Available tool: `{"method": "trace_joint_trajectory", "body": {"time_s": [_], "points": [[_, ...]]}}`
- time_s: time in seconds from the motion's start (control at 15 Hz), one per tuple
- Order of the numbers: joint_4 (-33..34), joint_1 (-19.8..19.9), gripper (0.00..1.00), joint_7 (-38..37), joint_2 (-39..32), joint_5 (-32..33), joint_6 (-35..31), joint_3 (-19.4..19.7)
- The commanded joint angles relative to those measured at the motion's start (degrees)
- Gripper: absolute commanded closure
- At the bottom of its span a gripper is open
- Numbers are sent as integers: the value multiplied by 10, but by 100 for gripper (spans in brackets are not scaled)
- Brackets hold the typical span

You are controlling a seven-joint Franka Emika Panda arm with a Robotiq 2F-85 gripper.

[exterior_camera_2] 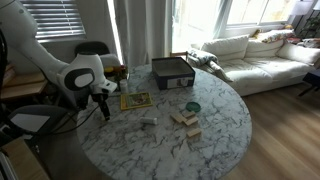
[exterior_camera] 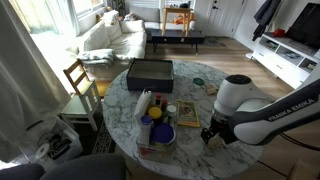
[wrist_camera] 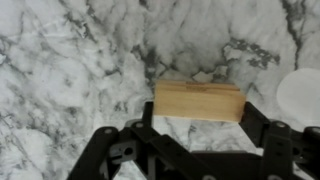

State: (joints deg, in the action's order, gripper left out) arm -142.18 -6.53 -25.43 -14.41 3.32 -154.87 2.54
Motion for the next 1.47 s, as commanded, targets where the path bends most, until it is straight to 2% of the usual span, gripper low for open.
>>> {"method": "trace_joint_trajectory", "body": {"time_s": [0.0, 0.27, 0.33, 0.4, 0.6, 1.4], "points": [[3, 2, 41, 19, -14, -1, -8, 3], [3, 3, 41, 23, -14, -1, -7, 3], [3, 2, 13, 19, -15, -1, -7, 4], [3, 2, 3, 19, -15, -1, -7, 5], [2, 0, 0, 15, -18, 1, -8, 8], [2, 11, 0, 27, -23, -53, -5, -7]]}}
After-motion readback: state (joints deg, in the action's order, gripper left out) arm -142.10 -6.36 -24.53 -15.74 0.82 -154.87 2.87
